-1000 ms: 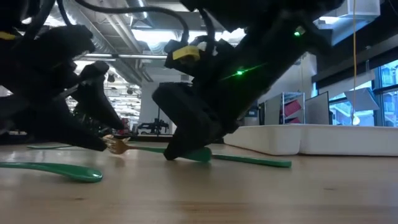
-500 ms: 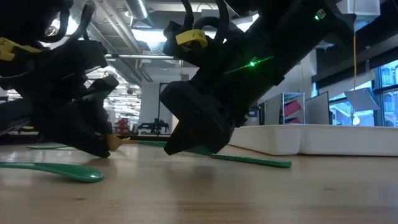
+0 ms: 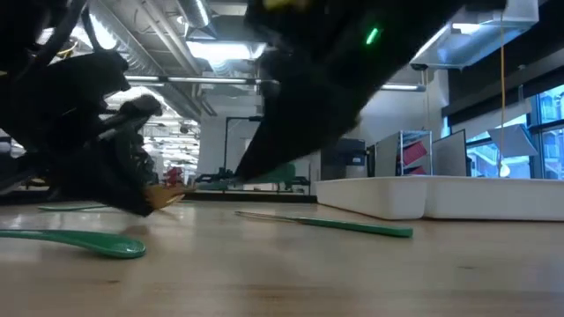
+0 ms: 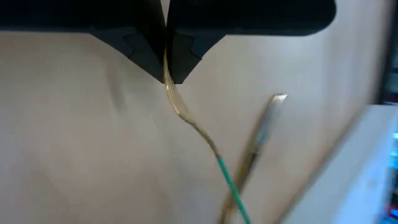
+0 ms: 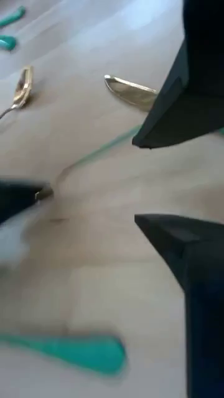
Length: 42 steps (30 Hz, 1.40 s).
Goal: Sort silverware
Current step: Put the green fork into the silverware tray
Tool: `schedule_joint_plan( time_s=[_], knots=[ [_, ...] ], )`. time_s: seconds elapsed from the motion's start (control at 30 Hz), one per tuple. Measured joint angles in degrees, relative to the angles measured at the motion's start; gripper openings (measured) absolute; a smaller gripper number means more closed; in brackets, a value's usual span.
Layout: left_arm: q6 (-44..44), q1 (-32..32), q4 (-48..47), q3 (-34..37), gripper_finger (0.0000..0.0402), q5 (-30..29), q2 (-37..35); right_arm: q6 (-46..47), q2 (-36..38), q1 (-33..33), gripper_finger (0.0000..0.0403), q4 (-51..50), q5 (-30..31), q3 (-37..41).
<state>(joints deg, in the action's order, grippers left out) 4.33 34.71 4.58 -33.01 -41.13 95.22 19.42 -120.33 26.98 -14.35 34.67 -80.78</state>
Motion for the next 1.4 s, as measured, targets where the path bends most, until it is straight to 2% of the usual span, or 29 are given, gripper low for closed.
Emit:
schedule_joint_plan(
  time_s=[0.13,0.23,0.33,0.5,0.67,0.73,0.97,1.23,1.4],
  knots=[
    [3.0,1.6,0.5,0.0,0.0000,-4.7,0.0,-3.1,2.8,3.9,0.0204,-6.1,8.0,0.0],
    [3.7,2.1,0.8,0.0,0.0000,-4.8,0.0,-3.5,3.1,6.9,0.0199,-8.6,17.0,0.0],
    [3.9,2.6,1.1,0.0,0.0000,-5.5,0.0,-3.4,3.1,8.5,0.0186,-9.7,21.3,0.0],
    [6.8,4.0,3.9,0.0,0.0000,-6.0,0.0,-3.4,3.1,7.2,0.0165,-9.8,21.1,0.1],
    [9.2,4.7,6.9,-0.1,0.0000,-6.0,-0.1,-4.0,3.1,4.0,0.0149,-9.6,12.1,0.1],
    [8.8,4.7,6.8,-0.1,0.0000,-6.0,-0.1,-5.0,3.1,3.2,0.0142,-9.2,10.4,0.1],
    [7.9,4.7,6.6,-0.1,0.0001,-5.8,-0.1,-8.0,3.1,3.5,0.0095,-8.6,10.3,0.1],
    [8.0,4.7,6.5,-0.1,0.0001,-5.7,-0.1,-8.7,3.1,3.4,0.0015,-8.6,8.4,0.1],
    [5.1,4.6,6.2,-0.1,0.0003,-5.6,-0.1,-8.0,3.1,3.4,0.0012,-8.3,8.0,0.1]
  ],
)
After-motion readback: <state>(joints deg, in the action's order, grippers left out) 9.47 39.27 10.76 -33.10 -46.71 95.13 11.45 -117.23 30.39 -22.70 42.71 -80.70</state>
